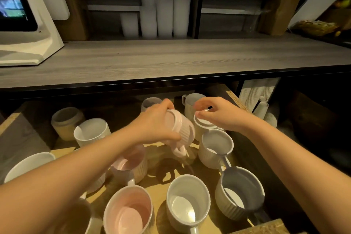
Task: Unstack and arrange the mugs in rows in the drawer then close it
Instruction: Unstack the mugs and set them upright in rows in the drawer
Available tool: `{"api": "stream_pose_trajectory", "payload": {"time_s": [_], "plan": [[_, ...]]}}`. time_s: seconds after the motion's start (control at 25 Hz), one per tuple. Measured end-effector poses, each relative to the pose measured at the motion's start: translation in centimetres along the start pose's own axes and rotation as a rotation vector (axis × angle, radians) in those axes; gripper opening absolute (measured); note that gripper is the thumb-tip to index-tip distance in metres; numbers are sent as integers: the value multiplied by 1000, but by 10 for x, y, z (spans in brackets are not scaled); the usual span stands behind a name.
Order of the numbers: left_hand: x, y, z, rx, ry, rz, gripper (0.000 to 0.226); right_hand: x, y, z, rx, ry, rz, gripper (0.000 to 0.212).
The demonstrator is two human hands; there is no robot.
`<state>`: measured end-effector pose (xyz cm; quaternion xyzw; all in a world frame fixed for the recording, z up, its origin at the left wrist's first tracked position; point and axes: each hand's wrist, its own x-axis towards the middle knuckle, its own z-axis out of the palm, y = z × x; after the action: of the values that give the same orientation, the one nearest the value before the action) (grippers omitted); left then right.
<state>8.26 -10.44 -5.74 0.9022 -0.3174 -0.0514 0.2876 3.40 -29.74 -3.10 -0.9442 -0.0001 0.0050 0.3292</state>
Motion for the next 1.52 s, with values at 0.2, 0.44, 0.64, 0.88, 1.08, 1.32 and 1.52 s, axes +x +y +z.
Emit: {"api": "stream_pose_trajectory", "payload": {"time_s": [0.2,0.44,0.64,0.88,1.08,1.32,1.52], "plan": [[-18,-3,-34,-653,108,-31,63,-5,-7,2,634,-306,-39,57],[-31,-2,-36,-944,75,-26,55,-8,-21,12,793,-213,-122,60],[-36,-9,-48,-310,0,70,67,-13,-27,7,463,-6,-136,60],[-50,-42,-20,357,-181,-115,76,-12,-25,26,-88,54,-150,79],[-56,-49,-15,349,-239,-187,68,-11,-23,45,-290,-63,-112,79],[-59,-47,-15,312,-227,-174,65,-10,-22,61,-413,-163,-111,73],[-61,-47,-16,299,-234,-164,64,-9,-18,62,-424,-187,-108,74]]}}
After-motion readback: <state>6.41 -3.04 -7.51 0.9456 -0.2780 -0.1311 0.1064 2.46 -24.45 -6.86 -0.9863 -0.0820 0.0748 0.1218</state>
